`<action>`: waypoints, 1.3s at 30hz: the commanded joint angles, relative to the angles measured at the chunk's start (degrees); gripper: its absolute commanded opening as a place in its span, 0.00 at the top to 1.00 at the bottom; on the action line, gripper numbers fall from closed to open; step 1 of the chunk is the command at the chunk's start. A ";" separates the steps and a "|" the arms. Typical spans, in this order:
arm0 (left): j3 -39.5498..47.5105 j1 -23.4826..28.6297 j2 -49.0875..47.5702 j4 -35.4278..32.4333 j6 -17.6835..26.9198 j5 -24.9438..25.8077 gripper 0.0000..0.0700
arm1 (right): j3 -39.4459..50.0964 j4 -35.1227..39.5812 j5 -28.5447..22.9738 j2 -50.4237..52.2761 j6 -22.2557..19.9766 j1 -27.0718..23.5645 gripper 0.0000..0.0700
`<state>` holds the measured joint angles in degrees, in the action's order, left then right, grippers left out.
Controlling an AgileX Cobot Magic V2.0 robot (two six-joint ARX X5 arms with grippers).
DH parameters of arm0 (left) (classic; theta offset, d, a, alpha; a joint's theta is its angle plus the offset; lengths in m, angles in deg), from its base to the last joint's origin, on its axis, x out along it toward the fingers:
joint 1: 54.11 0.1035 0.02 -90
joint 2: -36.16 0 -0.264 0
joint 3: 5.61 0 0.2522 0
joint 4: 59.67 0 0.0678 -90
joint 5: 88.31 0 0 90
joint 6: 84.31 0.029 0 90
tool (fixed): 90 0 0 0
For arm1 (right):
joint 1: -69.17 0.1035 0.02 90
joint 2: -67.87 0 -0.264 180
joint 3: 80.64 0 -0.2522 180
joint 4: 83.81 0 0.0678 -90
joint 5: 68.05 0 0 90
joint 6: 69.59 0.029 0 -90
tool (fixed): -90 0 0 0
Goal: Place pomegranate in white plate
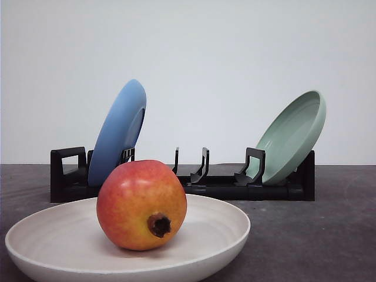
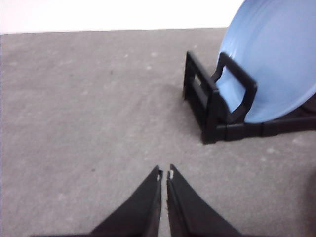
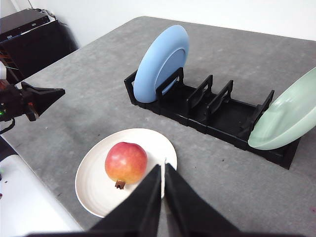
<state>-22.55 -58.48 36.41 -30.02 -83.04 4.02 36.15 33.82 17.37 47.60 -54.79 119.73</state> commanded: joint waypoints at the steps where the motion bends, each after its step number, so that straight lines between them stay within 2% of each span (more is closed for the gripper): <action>1: 0.99 0.45 -0.09 -1.07 0.83 0.50 1.00 | -0.39 0.62 -0.16 -0.17 -0.63 0.57 1.00; 6: 2.52 1.41 -0.09 -5.02 1.12 0.38 1.00 | -0.39 0.62 -0.15 -0.17 -0.63 0.57 1.00; 39: 2.52 1.41 -0.09 -5.17 1.25 -0.83 1.00 | -0.30 0.77 -0.16 -0.13 -0.62 0.60 1.00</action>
<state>-20.78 -57.11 36.41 -35.12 -82.36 3.34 36.15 33.88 17.37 47.60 -54.79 119.73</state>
